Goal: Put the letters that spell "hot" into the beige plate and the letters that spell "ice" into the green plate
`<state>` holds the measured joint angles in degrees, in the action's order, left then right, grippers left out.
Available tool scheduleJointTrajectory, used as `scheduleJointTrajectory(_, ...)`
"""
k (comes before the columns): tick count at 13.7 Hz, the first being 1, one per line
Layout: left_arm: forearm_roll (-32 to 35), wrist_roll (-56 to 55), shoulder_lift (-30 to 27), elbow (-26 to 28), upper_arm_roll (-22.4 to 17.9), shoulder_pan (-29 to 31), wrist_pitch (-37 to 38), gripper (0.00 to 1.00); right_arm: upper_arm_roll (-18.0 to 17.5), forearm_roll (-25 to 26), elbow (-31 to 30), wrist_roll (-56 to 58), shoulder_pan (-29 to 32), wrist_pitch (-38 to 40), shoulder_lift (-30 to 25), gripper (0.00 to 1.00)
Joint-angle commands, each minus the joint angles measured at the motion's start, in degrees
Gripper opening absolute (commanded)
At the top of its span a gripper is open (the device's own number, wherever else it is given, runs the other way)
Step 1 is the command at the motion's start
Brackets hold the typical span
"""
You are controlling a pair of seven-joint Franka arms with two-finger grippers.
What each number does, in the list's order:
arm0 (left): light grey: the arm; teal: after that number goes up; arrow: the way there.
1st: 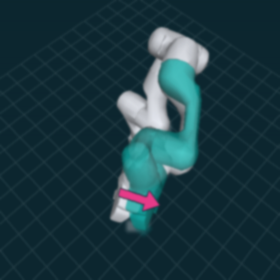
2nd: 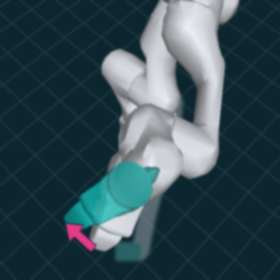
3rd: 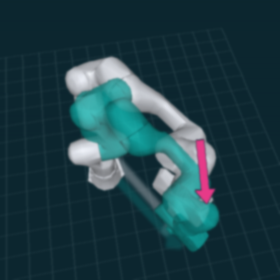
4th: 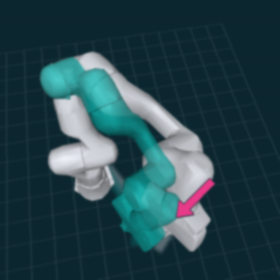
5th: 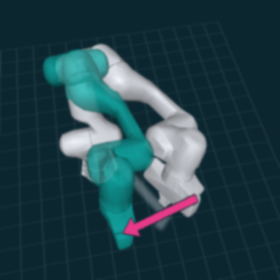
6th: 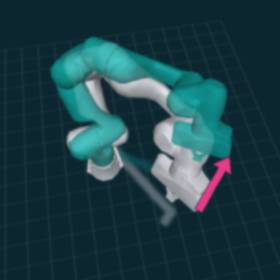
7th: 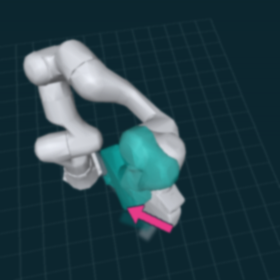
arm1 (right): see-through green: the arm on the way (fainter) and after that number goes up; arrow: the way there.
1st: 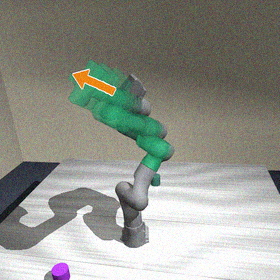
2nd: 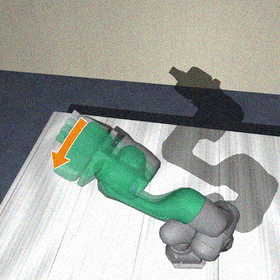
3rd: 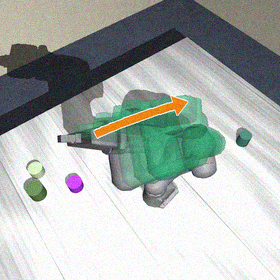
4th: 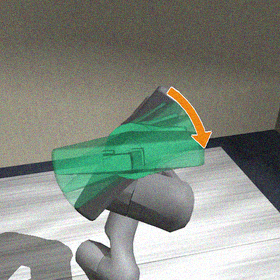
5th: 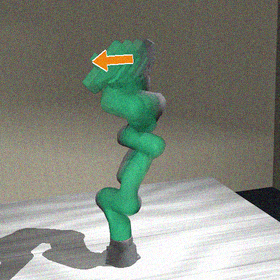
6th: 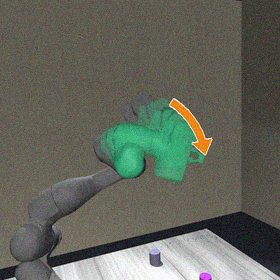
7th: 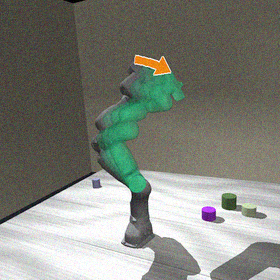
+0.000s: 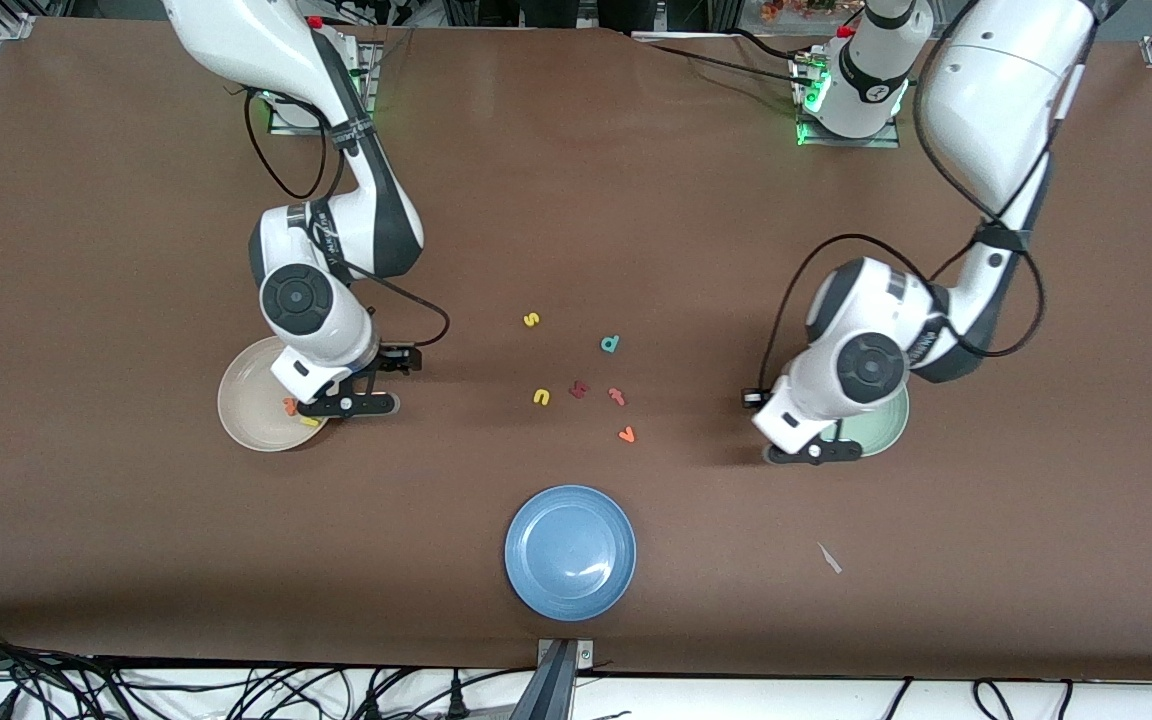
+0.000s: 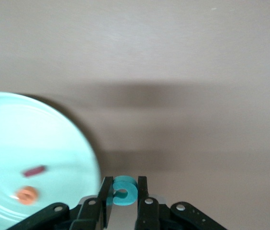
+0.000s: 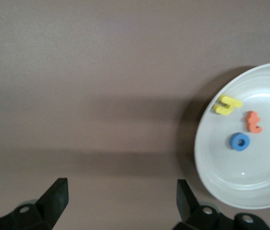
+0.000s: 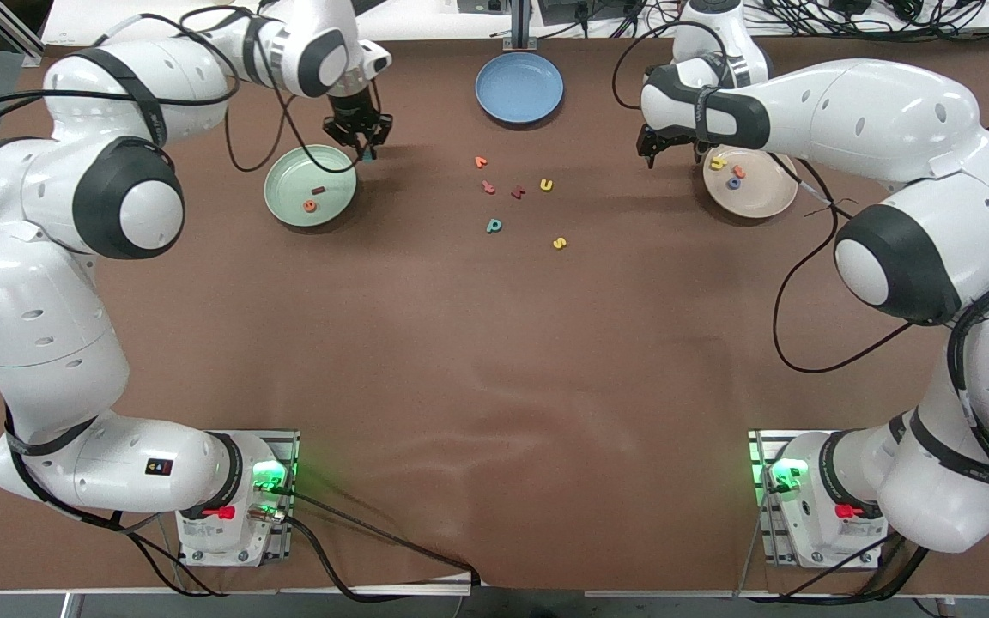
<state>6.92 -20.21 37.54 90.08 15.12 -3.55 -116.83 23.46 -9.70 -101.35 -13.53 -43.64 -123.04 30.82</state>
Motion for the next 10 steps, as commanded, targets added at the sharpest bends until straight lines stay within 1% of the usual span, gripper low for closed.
scheduleJointTrajectory(1,1.9,8.8,-0.9,0.5,0.6,4.0,1.3,0.08,0.3,-0.2,1.9,-0.1,-0.7,4.0,-0.5,1.00)
scheduleJointTrajectory(2,1.9,11.5,-0.8,0.5,0.5,4.9,1.3,0.08,0.3,-0.8,3.3,1.1,-0.8,5.6,-0.5,1.00)
scheduleJointTrajectory(3,1.9,13.7,-0.5,0.5,0.5,6.3,1.1,0.08,0.6,-0.7,3.7,1.0,-3.4,6.0,-0.5,1.00)
scheduleJointTrajectory(4,2.0,16.0,0.1,0.5,0.5,7.4,0.5,0.08,0.1,0.0,3.8,0.8,-3.5,6.4,-1.4,1.00)
scheduleJointTrajectory(5,3.0,17.9,0.9,0.5,0.5,8.2,-0.1,0.09,-1.6,-0.2,3.5,1.1,-0.8,6.5,-3.2,1.00)
scheduleJointTrajectory(6,4.4,18.6,1.3,0.5,0.5,8.8,-1.2,0.10,-5.5,-0.5,3.4,0.5,1.3,6.4,-3.7,1.00)
scheduleJointTrajectory(7,5.7,18.6,1.8,0.5,0.5,8.9,-2.6,0.10,-9.9,-0.2,3.4,0.5,5.6,6.4,-4.0,1.00)
scheduleJointTrajectory(8,6.4,18.6,2.9,0.6,0.5,9.1,-4.1,0.10,-15.2,-0.1,3.4,0.9,11.5,6.4,-4.7,1.00)
scheduleJointTrajectory(9,6.3,18.6,4.0,0.9,0.5,9.1,-4.7,0.10,-18.9,-0.2,3.4,1.5,16.7,6.5,-5.3,1.00)
scheduleJointTrajectory(10,6.4,18.6,4.6,0.9,0.5,9.1,-5.2,0.10,-21.6,-0.3,3.4,1.6,21.0,7.0,-5.9,1.00)
